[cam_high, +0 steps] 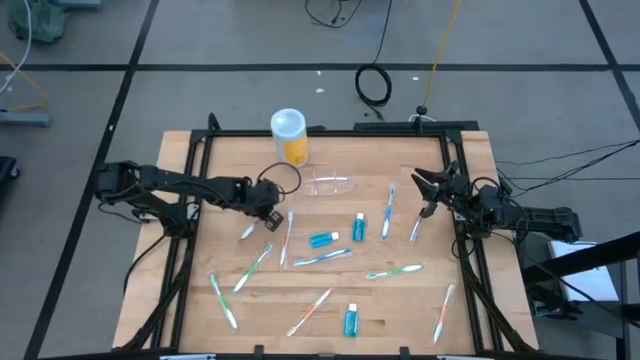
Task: Pick & Place toothbrushing station
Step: Put the left purple toothbrush into the transparent organizer, then put the middle mouthwash into the transparent organizer
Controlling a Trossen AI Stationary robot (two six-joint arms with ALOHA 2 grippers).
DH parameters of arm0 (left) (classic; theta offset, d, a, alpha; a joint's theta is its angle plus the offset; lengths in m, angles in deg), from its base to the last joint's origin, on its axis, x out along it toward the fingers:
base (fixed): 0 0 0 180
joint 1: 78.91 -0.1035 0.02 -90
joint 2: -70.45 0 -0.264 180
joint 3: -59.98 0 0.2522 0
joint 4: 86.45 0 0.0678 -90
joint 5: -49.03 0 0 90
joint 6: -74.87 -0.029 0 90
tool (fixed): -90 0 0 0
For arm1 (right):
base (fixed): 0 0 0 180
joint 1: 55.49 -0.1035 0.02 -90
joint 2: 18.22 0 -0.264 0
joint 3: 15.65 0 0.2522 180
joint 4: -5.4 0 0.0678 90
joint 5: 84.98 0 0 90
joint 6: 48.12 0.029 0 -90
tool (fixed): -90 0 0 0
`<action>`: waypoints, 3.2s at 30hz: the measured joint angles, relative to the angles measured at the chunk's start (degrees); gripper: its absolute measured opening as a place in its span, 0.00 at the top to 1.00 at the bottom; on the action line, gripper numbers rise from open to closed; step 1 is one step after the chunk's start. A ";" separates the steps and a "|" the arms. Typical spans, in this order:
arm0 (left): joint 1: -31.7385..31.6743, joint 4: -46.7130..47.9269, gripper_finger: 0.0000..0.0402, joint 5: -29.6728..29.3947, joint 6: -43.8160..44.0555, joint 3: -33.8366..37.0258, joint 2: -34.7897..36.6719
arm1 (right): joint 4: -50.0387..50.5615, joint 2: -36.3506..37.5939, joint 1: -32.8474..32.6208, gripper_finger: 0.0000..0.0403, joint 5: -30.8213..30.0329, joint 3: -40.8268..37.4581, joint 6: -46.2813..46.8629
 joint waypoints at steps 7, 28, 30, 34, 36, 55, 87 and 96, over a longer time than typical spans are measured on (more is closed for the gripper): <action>0.11 -21.92 0.96 -3.34 -8.29 -1.95 7.33 | 0.08 -0.59 0.00 0.77 0.00 0.00 0.02; -1.30 -88.62 0.97 -30.85 -38.49 -2.00 -13.30 | -0.13 -3.43 -0.01 0.77 -1.75 0.00 2.57; -1.63 -90.73 0.98 -33.01 -36.90 -2.00 -16.03 | -0.12 -3.42 -0.01 0.77 -1.75 0.00 2.57; -1.54 -91.94 0.98 -33.80 -34.32 -2.00 -20.55 | -0.12 -3.42 -0.01 0.77 -1.75 0.00 1.63; -1.23 -92.12 0.97 -35.49 -33.92 -2.00 -22.00 | -0.14 -3.42 0.00 0.77 -1.75 0.00 1.16; -1.65 -88.68 0.90 -39.47 -31.72 -1.98 -26.86 | -0.12 -3.42 0.01 0.77 -1.77 0.00 1.11; 8.39 -57.96 0.59 -42.37 -39.78 -2.00 -2.68 | -0.10 -5.93 -0.01 0.77 -1.75 0.00 1.03; 14.63 -47.96 0.59 -33.23 -33.92 -3.46 7.29 | -0.12 -5.93 -0.01 0.77 -1.75 0.00 1.16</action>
